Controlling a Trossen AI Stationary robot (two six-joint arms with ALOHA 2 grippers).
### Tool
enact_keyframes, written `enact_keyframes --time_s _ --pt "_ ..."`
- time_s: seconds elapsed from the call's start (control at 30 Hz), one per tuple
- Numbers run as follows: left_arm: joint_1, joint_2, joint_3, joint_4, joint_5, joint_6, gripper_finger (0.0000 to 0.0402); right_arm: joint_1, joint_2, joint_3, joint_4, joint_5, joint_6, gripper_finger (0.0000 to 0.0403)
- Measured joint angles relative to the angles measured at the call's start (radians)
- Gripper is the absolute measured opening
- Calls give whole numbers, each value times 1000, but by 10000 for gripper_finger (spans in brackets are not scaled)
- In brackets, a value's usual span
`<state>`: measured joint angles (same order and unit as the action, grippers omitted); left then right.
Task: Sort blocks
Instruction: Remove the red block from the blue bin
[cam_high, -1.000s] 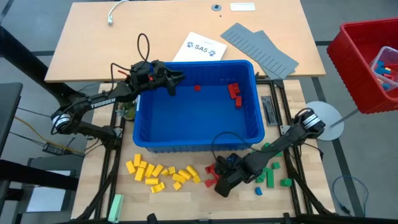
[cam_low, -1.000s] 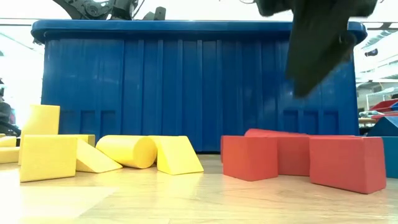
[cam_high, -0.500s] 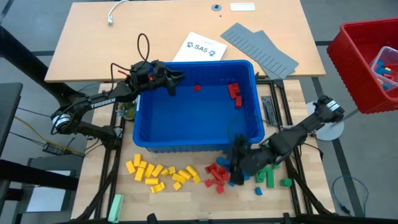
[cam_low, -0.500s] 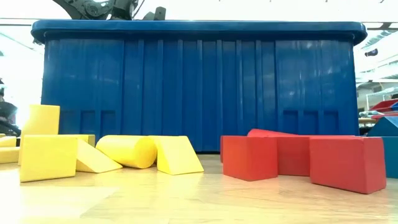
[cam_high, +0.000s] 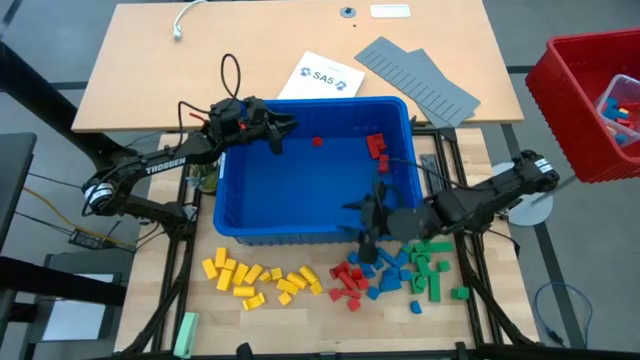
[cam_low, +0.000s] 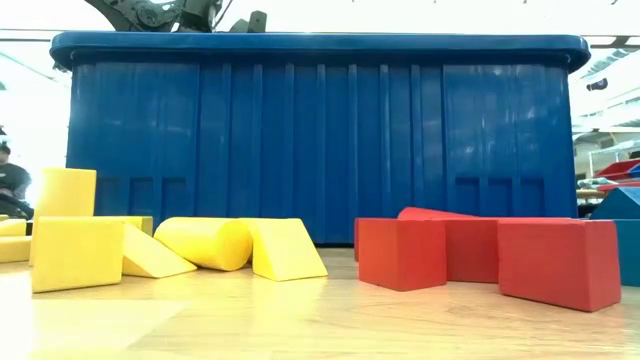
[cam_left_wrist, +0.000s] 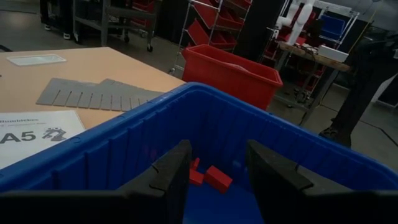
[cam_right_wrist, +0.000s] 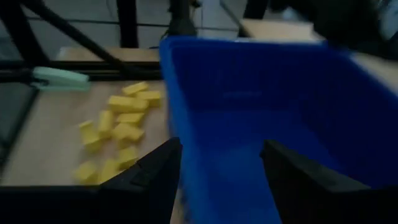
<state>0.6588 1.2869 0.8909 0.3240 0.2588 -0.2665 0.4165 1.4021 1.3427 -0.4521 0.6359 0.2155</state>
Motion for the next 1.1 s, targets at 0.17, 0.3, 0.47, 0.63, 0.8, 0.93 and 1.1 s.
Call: enact_keyframes --time_s 0.17,0.3,0.47,0.63,0.8,0.93,1.1 --pt "0 0 0 0 0 0 163 -129 0 0 79 -4 -128 228" --pt "0 0 0 0 0 0 163 -284 0 0 40 -93 -148 265" --pt "0 0 0 0 0 0 163 -517 4 0 -53 -156 -320 297" --pt "0 0 0 0 0 0 163 -767 5 0 -125 -242 -394 294" --pt "0 0 0 0 0 0 163 -929 22 1 -204 -398 -461 292" --pt "0 0 0 0 0 0 163 -974 71 1 -250 -438 -628 292" --pt "0 0 0 3 0 0 163 -997 161 1 -304 -434 -697 291"
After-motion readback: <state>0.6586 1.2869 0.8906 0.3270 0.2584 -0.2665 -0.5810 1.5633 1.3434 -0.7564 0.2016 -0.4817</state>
